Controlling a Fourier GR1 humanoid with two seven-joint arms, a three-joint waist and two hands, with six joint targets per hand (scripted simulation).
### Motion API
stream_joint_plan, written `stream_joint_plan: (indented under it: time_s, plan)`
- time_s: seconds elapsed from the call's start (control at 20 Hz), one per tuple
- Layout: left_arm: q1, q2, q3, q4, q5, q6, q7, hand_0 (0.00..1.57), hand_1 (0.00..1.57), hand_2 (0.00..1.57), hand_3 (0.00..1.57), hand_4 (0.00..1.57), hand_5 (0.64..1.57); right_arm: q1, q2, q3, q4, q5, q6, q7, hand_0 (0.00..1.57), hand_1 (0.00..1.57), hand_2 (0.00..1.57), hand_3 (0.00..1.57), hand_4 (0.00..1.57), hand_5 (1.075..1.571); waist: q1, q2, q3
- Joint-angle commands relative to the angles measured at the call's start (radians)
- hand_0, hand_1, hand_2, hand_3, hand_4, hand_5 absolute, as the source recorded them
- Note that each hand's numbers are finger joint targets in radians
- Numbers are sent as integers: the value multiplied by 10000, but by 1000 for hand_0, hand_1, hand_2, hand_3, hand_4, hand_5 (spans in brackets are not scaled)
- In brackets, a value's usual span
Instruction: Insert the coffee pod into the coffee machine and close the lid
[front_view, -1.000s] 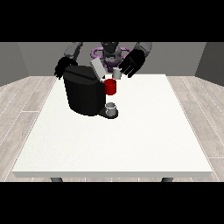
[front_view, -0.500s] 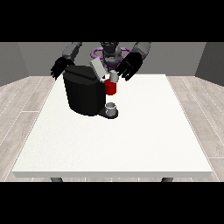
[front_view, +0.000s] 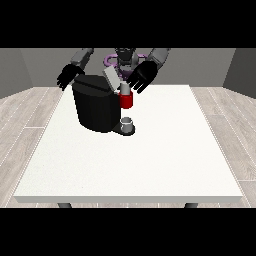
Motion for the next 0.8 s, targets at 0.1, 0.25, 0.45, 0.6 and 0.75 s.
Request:
stream_joint_plan:
  time_s: [0.1, 0.25, 0.45, 0.6, 0.75]
  plan:
    - [234, -21, -99, -51, -116, -65, -423, 1185, 1185, 1262, 1197, 492, 1571, 79, -34, -210, 40, 1, -186, -93, 0, 0, 0, 0, 538, 1571, 294, -15, -2]
    - [308, -355, -137, -95, -134, 107, -445, 1190, 1190, 1269, 1201, 515, 1571, -39, -80, -428, 158, -221, -74, -324, 0, 0, 0, 0, 481, 1571, 314, 114, -1]
    - [-90, 19, 57, 38, -151, -54, -145, 1164, 1164, 1239, 1182, 492, 1571, -210, -207, -405, 238, -150, -4, -285, 0, 0, 0, 0, 448, 1571, 290, 366, -2]
    - [112, -383, -130, 15, -253, -20, -157, 1208, 1208, 1265, 1191, 493, 1571, 18, 10, -377, 317, -199, -48, -651, 0, 0, 0, 0, 435, 1571, 249, 213, -1]
    - [20, -686, -235, 87, -365, -10, 250, 1249, 1249, 1282, 1181, 480, 1571, 297, 425, 142, 471, 316, -412, -788, 0, 0, 0, 0, 415, 1571, 273, 161, -1]
